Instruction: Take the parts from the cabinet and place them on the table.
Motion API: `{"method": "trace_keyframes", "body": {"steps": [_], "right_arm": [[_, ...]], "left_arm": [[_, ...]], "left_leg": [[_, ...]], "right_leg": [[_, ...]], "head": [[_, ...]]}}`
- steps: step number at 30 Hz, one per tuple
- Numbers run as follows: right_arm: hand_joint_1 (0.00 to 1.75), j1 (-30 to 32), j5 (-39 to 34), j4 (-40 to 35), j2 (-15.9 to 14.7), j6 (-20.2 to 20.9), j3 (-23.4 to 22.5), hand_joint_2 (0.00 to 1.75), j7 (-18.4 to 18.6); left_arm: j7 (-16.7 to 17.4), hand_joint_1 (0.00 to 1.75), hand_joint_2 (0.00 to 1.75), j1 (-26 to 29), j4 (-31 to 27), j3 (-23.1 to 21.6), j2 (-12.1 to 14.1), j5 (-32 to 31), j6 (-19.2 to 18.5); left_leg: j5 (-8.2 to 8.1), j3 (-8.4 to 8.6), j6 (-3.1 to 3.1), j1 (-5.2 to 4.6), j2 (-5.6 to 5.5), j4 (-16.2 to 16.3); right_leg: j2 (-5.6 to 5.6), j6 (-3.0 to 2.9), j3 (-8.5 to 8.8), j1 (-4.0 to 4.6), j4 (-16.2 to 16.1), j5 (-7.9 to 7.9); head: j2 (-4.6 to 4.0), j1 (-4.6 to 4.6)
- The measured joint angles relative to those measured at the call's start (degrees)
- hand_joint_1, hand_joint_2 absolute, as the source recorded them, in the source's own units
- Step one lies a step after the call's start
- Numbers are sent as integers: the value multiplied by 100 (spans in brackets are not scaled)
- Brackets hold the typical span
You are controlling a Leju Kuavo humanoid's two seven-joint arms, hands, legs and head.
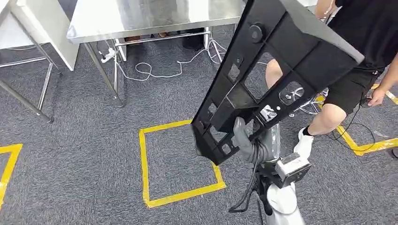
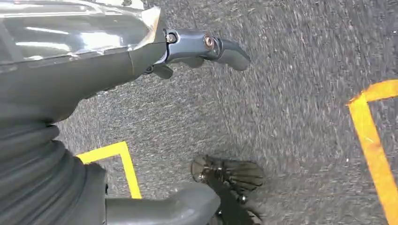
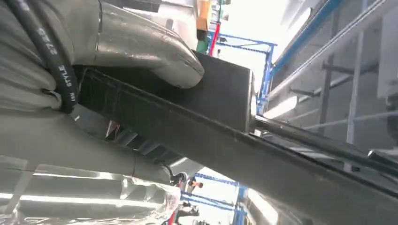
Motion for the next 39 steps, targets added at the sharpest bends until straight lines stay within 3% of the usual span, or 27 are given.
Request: {"method": "trace_keyframes", "body": {"steps": [3, 4, 7, 11, 25, 26, 28, 29, 30, 32, 33, 34, 35, 36, 38, 39], "right_arm": [[175, -2, 2, 0, 0, 0, -2, 175, 2], [175, -4, 2, 0, 0, 0, -2, 175, 2], [175, -3, 42, 0, 0, -46, -2, 175, 11], [175, 0, 195, 0, -2, -346, -2, 175, 50], [175, -19, 276, -4, -72, -713, 0, 175, 52], [175, -18, 276, -6, -74, -715, 0, 175, 53], [175, -26, 276, -18, -76, -719, 2, 175, 59], [175, -11, 276, -48, -83, -719, 0, 175, 68], [175, -22, 273, -52, -90, -723, 2, 175, 68], [175, -27, 276, -55, -98, -728, 9, 175, 68], [175, 5, 275, -55, -111, -728, 9, 175, 76], [175, 35, 273, -55, -120, -728, 9, 175, 85], [175, 55, 273, -55, -133, -728, 9, 175, 92], [175, 55, 273, -55, -146, -730, 9, 175, 92], [175, 45, 273, -55, -151, -730, 9, 175, 92], [175, 40, 273, -52, -153, -730, 9, 175, 92]], "left_arm": [[0, 0, 175, -2, 0, 17, 4, 0, 0], [2, 0, 175, -2, 0, 20, 2, 0, 0], [20, 0, 175, -2, 2, 20, 0, 0, -4], [55, 0, 175, -1, 2, 20, -2, -70, 11], [37, 0, 175, -53, 2, 9, -4, -282, -15], [37, 0, 175, -56, 2, 9, 2, -282, -15], [39, 0, 175, -66, 2, 6, 7, -284, -15], [46, 0, 175, -63, 0, 7, -2, -289, -17], [48, 0, 175, -64, 0, 6, -4, -293, -15], [96, 0, 175, -71, 0, 7, -4, -304, -15], [116, 0, 175, -71, 2, 6, -9, -317, -15], [116, 0, 175, -70, 2, 7, -11, -321, -15], [127, 0, 175, -65, 2, 7, -13, -326, -13], [129, 0, 175, -63, 2, 7, -19, -337, -15], [131, 0, 175, -64, 2, 6, -26, -343, -13], [133, 0, 175, -63, 2, 7, -17, -345, -13]], "left_leg": [[-8, 17, -19, 4, 20, -22], [-8, 18, -28, 5, 20, -23], [-18, 21, -93, 13, 23, -27], [-17, 20, -124, 10, 23, -28], [-16, 21, -122, -39, 25, -20], [-38, 7, -103, -53, 27, 23], [-6, 57, 18, -53, 47, -84], [107, 200, 56, 43, 74, -311], [127, 279, 93, 31, 89, -406], [124, 300, 89, 50, 134, -414], [110, 300, 76, 50, 146, -413], [96, 297, 58, 57, 150, -408], [76, 307, 27, 69, 149, -404], [51, 312, -14, 95, 146, -379], [-58, 285, -145, 162, 123, -219], [-138, 237, -223, 146, 125, -94]], "right_leg": [[15, -22, 0, 7, 2, -8], [15, -57, 0, 16, 3, -12], [16, -60, 1, 23, 7, -14], [15, -60, 0, 23, 8, -14], [15, -58, 1, -7, 7, -14], [20, -31, 21, -76, -48, 3], [37, 28, 60, -56, -137, 36], [-4, 17, 60, -12, -95, 31], [-44, -15, -34, 1, 88, -77], [-58, -72, -477, -13, 945, -430], [-60, -62, -714, -46, 1349, -557], [-65, -26, -874, -71, 1607, -608], [-74, 44, -878, -108, 1571, -536], [-81, 139, -742, -150, 1268, -365], [-78, 335, -277, -226, 364, 14], [-60, 378, -167, -273, 95, 25]], "head": [[0, 0], [0, 2], [0, 2], [0, 4], [0, 7], [0, 5], [0, -7], [0, 7], [0, 20], [0, 28], [0, 22], [0, 18], [0, 24], [0, 20], [0, 24], [0, 37]]}}
